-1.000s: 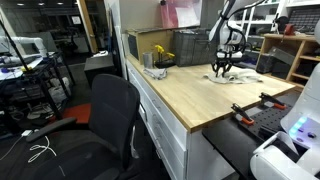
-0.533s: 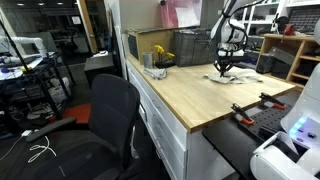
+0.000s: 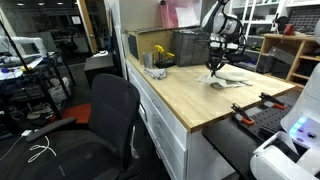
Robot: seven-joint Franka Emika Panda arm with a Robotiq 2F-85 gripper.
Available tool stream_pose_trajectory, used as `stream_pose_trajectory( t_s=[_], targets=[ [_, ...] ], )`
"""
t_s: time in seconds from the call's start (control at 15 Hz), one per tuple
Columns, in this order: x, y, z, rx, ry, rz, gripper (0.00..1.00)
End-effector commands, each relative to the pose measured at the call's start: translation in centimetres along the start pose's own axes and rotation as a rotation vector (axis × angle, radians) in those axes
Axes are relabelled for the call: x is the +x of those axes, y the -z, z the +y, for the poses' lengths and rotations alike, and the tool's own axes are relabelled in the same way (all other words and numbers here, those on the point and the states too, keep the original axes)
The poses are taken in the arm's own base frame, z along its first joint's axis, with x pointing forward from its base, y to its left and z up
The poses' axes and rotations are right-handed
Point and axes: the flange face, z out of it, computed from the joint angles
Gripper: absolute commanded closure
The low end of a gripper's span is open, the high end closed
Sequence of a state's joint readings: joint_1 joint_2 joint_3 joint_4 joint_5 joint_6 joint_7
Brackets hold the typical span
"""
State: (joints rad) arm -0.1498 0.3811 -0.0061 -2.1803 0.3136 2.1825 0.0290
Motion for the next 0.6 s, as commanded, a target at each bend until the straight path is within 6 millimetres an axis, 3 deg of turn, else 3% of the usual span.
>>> stream_pose_trajectory(
  t_s=[0.0,0.27,0.53],
  targets=[
    [-3.5,0.6,-2.6,0.022,0.094,-0.089,0.99],
    [-5.9,2.0,-4.7,0.048,0.163,-0.159,0.99],
    [-7.1,6.2,-4.4,0.084,0.17,-0.085,0.99]
  ],
)
